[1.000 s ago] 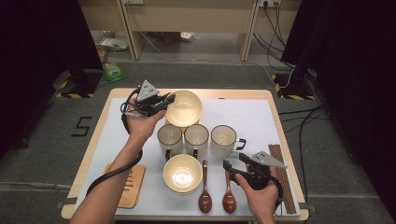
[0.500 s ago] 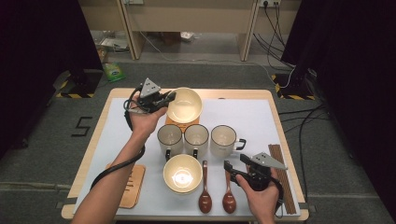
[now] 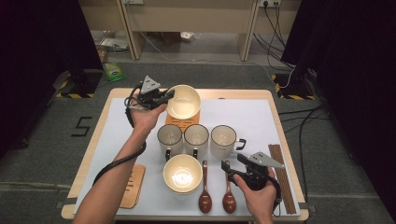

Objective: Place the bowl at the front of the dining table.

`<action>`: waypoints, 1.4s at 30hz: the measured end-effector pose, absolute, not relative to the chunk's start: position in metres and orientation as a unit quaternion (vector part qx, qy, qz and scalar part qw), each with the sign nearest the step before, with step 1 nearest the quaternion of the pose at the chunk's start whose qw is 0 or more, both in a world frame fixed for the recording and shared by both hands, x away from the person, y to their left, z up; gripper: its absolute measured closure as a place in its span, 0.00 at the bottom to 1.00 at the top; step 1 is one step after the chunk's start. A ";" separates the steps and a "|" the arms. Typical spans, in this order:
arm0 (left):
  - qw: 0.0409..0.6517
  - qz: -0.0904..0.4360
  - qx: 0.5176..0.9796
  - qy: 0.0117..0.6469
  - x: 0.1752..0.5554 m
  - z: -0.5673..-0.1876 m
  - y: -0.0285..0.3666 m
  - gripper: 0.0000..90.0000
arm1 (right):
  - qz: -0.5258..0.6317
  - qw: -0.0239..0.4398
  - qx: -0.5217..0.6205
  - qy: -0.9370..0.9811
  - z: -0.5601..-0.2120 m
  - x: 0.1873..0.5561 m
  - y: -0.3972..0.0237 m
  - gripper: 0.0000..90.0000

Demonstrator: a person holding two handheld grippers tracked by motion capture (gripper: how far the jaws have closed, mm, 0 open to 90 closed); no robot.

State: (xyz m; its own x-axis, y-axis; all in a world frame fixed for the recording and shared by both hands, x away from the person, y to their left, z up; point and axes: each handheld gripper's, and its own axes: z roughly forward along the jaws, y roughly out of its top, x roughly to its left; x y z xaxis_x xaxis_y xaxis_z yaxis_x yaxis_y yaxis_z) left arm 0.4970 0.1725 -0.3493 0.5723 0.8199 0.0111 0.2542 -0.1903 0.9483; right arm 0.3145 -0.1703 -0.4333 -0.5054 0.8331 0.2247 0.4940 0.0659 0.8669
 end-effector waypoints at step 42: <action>0.506 0.261 0.719 0.399 0.527 -0.365 0.162 0.92 | 0.499 0.169 0.470 0.709 -0.435 0.314 -0.171 0.30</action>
